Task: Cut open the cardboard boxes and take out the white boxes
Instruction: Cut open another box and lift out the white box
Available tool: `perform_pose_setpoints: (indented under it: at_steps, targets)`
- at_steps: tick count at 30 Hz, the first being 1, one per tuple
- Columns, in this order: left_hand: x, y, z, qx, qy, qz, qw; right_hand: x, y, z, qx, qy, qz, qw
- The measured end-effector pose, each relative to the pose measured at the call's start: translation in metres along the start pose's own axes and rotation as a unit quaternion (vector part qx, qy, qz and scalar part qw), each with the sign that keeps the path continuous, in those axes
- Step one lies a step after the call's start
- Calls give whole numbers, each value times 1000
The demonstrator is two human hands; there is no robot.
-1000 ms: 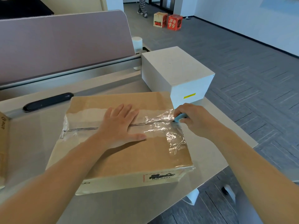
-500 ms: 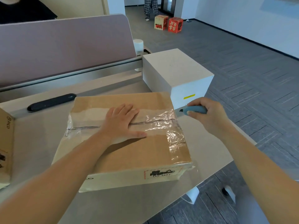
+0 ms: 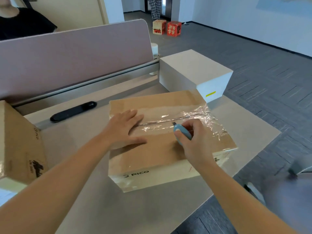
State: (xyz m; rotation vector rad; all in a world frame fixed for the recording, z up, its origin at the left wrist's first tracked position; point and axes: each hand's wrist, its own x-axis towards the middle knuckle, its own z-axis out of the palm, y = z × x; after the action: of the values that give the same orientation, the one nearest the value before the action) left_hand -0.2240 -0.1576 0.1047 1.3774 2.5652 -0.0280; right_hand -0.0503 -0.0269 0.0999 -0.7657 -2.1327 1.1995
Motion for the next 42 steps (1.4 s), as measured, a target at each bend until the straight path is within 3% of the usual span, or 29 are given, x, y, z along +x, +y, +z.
perform_pose_setpoints:
  at_steps: [4,8,14,18,23,28,31,36,42]
  targets:
    - [-1,-3,9,15,30,1,999,-12,0,23,-89,39,-46,994]
    - [-10,-3,15,-37,53,-49,997,-3,-1,29,-73,68,-80,992]
    - [-37,3,24,-66,89,-197,974,16,-6,38,-1,1,-113,994]
    - [-53,22,30,-76,94,-319,940,-2,-10,35,52,-41,-116,991]
    - [-60,81,31,-113,57,-419,899,-10,-5,24,120,-45,-37,991]
    - [-74,82,24,-93,46,-384,918,-18,-3,16,155,-71,-11,985]
    - [-78,52,16,-66,45,-295,952,-27,-2,22,166,-94,-6,982]
    - [-69,20,19,-7,-25,-141,990,-33,2,41,131,-76,-15,988]
    - [-55,22,26,-14,-10,-177,984,-8,5,41,135,-102,-12,986]
